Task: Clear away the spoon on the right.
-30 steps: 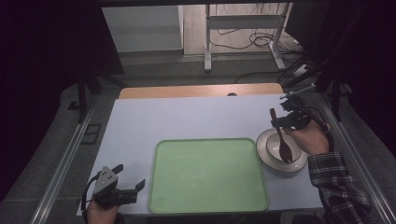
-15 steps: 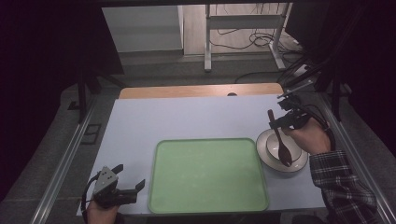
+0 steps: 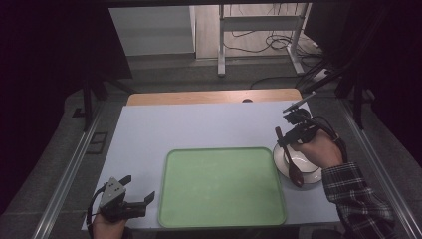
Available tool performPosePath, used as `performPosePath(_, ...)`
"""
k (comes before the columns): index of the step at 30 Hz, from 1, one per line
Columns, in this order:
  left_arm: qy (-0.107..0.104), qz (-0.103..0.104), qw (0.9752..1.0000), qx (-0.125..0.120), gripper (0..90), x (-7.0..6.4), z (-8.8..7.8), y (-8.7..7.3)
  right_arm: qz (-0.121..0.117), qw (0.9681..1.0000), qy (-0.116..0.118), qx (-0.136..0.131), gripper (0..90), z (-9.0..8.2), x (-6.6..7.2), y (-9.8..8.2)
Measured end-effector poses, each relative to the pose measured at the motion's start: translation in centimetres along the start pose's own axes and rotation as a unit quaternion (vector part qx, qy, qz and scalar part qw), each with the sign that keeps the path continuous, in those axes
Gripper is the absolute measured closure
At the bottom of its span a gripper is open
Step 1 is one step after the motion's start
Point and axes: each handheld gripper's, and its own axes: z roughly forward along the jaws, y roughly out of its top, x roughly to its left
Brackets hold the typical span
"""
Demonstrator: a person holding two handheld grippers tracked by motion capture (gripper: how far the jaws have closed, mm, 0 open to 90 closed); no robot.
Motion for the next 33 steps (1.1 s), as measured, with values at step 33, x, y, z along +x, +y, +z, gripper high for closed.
performPosePath(33, -0.004, 0.003, 1.0000, 0.003, 2.0, 0.0, 0.1, 0.0, 0.000, 0.9962, 0.021, 0.084, 77.5, 7.4, 3.7, 0.0)
